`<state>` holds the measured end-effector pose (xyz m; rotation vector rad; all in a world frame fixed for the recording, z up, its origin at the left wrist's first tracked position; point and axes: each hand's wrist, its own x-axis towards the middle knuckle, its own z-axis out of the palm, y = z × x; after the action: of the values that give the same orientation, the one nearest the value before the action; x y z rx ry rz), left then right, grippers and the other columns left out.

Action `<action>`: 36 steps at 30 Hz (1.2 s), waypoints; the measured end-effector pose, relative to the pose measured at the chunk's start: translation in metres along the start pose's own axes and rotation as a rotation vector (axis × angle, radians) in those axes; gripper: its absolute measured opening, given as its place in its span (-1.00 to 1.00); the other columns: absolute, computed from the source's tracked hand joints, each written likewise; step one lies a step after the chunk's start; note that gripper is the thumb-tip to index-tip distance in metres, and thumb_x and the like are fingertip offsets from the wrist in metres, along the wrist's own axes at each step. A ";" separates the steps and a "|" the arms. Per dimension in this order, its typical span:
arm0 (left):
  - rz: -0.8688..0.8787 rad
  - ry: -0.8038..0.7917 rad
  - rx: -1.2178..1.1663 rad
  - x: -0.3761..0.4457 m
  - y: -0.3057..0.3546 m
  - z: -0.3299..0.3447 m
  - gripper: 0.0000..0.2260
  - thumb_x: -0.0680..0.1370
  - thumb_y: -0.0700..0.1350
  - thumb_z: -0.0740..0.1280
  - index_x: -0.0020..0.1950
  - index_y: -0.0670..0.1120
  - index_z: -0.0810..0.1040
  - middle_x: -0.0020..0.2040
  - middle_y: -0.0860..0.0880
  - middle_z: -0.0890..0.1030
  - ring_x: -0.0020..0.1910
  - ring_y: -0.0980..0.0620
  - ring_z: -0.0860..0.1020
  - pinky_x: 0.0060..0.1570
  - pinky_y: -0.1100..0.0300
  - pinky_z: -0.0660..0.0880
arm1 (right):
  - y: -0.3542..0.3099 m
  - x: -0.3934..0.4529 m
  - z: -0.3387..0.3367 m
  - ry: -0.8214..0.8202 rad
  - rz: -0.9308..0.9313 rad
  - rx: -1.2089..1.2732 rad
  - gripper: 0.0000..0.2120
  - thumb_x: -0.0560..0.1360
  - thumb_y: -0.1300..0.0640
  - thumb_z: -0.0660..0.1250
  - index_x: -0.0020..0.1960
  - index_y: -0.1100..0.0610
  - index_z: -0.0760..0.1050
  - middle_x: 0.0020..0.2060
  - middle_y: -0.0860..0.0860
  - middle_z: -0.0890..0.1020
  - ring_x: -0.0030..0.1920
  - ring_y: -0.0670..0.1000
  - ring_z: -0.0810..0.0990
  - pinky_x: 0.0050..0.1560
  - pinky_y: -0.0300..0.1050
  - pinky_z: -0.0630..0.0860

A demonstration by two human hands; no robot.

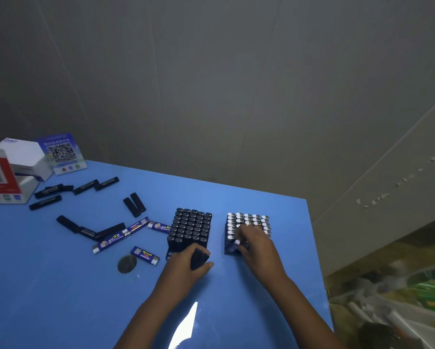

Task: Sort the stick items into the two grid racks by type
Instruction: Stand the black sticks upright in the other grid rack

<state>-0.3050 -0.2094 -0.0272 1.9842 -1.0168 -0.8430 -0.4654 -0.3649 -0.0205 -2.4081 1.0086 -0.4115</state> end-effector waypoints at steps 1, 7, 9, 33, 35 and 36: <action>0.004 -0.001 0.003 0.001 -0.001 -0.001 -0.85 0.45 0.08 0.47 -0.07 0.18 0.53 -0.17 0.17 0.62 -0.18 0.23 0.57 -0.11 0.19 0.57 | 0.000 0.001 0.002 0.005 -0.011 -0.006 -0.75 0.40 0.31 0.39 -0.17 0.03 0.38 -0.23 -0.18 0.48 -0.12 -0.13 0.40 -0.19 -0.09 0.47; 0.006 0.003 -0.001 0.004 -0.003 -0.006 -0.86 0.46 0.05 0.47 -0.06 0.16 0.54 -0.15 0.18 0.62 -0.13 0.24 0.58 -0.10 0.24 0.55 | 0.001 0.004 0.009 0.028 -0.082 -0.005 -0.71 0.44 0.35 0.34 -0.23 0.02 0.32 -0.26 -0.19 0.43 -0.18 -0.12 0.36 -0.19 -0.09 0.40; 0.004 0.007 -0.001 0.005 -0.003 -0.006 -0.86 0.45 0.05 0.48 -0.06 0.17 0.55 -0.15 0.19 0.62 -0.13 0.25 0.57 -0.12 0.29 0.53 | 0.003 0.005 0.011 0.013 -0.114 -0.034 -0.67 0.44 0.37 0.32 -0.23 -0.02 0.31 -0.24 -0.17 0.43 -0.17 -0.10 0.37 -0.19 -0.08 0.41; 0.029 -0.004 -0.096 0.000 0.013 0.007 -0.78 0.41 -0.01 0.55 -0.03 0.11 0.58 -0.12 0.15 0.63 -0.13 0.30 0.56 -0.12 0.38 0.51 | 0.007 -0.007 0.005 -0.018 -0.102 0.086 -0.83 0.51 0.26 0.35 0.04 0.04 0.54 -0.04 -0.12 0.51 -0.07 -0.19 0.49 -0.08 -0.35 0.42; 0.025 -0.019 -0.130 -0.001 0.015 0.008 -0.74 0.37 0.00 0.58 -0.03 0.12 0.58 -0.14 0.12 0.64 -0.19 0.22 0.59 -0.19 0.33 0.52 | -0.002 -0.012 0.001 0.012 0.014 0.272 -0.85 0.50 0.28 0.41 -0.02 0.05 0.58 -0.12 -0.11 0.58 -0.12 -0.14 0.56 -0.10 -0.38 0.44; 0.024 -0.024 -0.135 -0.002 0.015 0.009 -0.71 0.35 0.02 0.59 -0.03 0.15 0.57 -0.14 0.11 0.64 -0.19 0.17 0.59 -0.23 0.31 0.52 | -0.009 -0.014 -0.004 -0.005 0.076 0.400 -0.87 0.50 0.28 0.42 -0.05 0.07 0.61 -0.16 -0.07 0.64 -0.14 -0.10 0.60 -0.10 -0.34 0.49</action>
<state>-0.3184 -0.2169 -0.0191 1.8489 -0.9696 -0.9008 -0.4719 -0.3504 -0.0137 -2.0070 0.9133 -0.5247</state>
